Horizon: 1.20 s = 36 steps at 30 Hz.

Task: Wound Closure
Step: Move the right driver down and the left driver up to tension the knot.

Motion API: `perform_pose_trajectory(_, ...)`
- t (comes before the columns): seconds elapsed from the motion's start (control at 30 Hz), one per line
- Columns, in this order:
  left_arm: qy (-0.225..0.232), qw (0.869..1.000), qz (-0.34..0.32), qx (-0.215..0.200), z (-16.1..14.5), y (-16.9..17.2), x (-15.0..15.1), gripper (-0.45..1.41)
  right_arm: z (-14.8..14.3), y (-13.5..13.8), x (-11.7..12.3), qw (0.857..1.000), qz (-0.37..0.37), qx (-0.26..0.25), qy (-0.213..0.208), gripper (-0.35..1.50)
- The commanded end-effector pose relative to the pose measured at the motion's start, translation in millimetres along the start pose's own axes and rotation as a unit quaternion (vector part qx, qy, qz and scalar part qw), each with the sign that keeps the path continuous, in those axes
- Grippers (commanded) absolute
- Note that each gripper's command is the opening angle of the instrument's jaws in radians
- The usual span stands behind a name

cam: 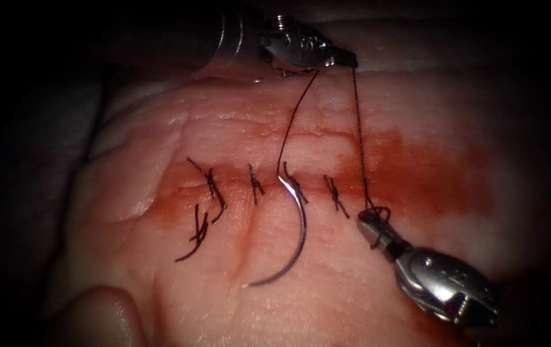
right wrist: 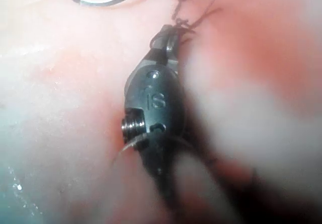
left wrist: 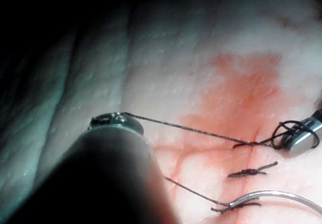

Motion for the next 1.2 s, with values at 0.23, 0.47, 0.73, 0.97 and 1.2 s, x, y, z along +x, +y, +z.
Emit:
perform_pose_trajectory(0.23,0.0,1.0,-0.001,0.001,1.0,-1.6,-0.6,-0.45,-2.2,-2.0,1.2,1.0,-0.012,-0.001,-0.012,-0.35)
perform_pose_trajectory(0.47,0.006,1.0,-0.012,0.012,0.5,-4.0,-0.3,-0.45,-2.5,-1.9,1.3,0.999,-0.02,-0.004,-0.027,-0.35)
perform_pose_trajectory(0.73,0.034,0.997,-0.033,0.058,-0.2,-8.5,1.0,-0.45,-3.3,-2.3,1.7,0.999,-0.033,-0.002,-0.031,-0.35)
perform_pose_trajectory(0.97,0.038,0.996,-0.04,0.067,-0.2,-11.6,1.5,-0.45,-3.6,-2.5,1.9,0.998,-0.047,0.009,-0.031,-0.35)
perform_pose_trajectory(1.2,0.033,0.996,-0.042,0.075,0.4,-13.3,1.6,-0.45,-5.3,-3.4,2.1,0.998,-0.048,0.021,-0.034,-0.35)
